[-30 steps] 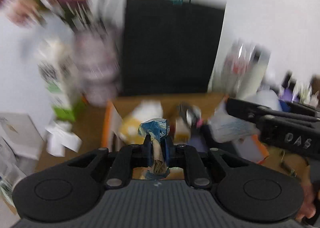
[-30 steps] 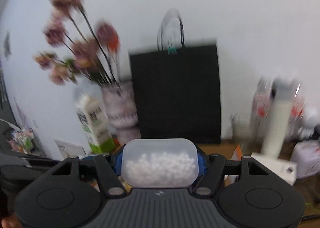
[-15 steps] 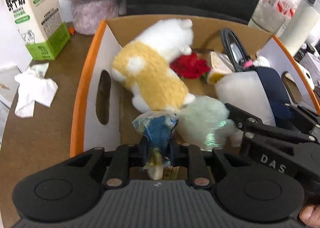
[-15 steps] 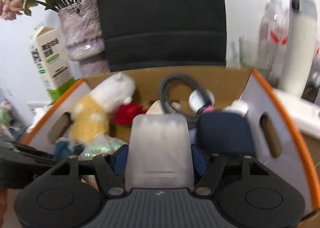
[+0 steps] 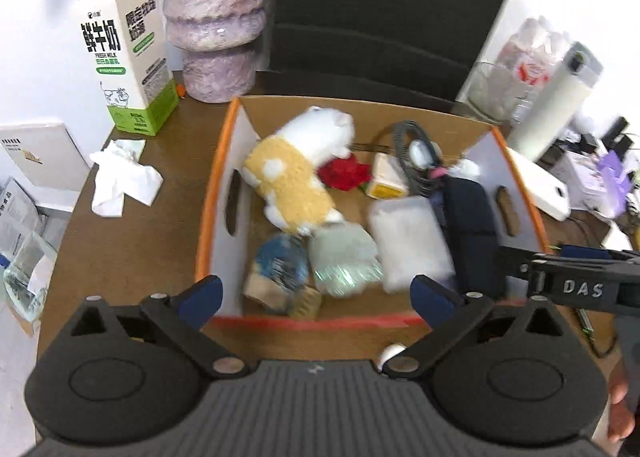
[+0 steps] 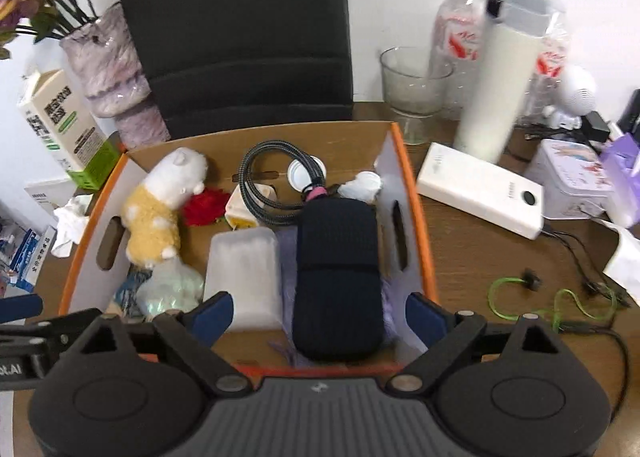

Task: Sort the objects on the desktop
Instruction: 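Carry the wrapper packet and white box over the red box and release both inside, then grasp the round white disc with the left tool while the right tool grasps a white bottle cap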

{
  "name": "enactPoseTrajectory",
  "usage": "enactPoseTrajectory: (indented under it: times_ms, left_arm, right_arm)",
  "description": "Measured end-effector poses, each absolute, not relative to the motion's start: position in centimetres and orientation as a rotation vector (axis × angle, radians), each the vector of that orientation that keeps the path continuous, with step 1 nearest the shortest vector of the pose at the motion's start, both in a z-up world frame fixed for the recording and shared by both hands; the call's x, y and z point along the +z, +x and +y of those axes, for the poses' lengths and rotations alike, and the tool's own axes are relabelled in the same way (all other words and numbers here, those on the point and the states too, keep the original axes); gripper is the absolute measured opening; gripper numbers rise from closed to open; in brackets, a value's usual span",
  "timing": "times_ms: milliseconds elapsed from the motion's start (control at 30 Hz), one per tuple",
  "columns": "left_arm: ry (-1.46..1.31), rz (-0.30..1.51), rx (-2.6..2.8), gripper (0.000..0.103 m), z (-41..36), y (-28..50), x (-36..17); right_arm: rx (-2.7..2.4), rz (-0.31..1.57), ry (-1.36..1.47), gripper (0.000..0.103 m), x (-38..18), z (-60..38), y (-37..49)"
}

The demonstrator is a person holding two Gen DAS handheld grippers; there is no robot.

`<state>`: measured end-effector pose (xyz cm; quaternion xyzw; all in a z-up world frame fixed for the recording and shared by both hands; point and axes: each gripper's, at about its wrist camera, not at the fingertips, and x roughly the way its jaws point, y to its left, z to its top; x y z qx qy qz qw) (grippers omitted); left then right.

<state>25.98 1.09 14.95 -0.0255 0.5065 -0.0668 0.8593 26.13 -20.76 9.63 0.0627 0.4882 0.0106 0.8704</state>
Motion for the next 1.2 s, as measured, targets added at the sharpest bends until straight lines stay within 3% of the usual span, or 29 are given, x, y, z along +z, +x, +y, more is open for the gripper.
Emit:
enactPoseTrajectory:
  times_ms: [133,333,533,767,933,1200]
  left_arm:
    - [0.024,1.015,-0.169,0.103,-0.9,22.7,16.2]
    - [0.060,0.777,-0.161,0.103,-1.2,11.4,15.2]
    - [0.181,0.469,-0.203,0.103,-2.8,-3.0,9.7]
    - [0.147,0.448,-0.225,0.103,-1.9,-13.0,2.9]
    - [0.076,0.465,-0.193,0.103,-1.2,-12.7,1.6]
    - [-0.009,0.543,-0.166,0.103,-0.3,-10.1,1.5]
  right_arm:
    - [0.043,0.974,0.143,0.093,11.0,-21.9,22.4]
    - [0.120,0.760,0.095,0.093,10.2,-22.5,11.5]
    - [0.176,0.596,0.093,0.090,5.0,-22.5,-0.6]
    - [0.151,0.521,0.102,0.092,-0.4,-22.5,-12.0]
    - [0.121,0.502,0.063,0.092,-3.1,-22.0,-15.6]
    - [0.131,0.540,0.008,0.091,-2.4,-20.7,-13.0]
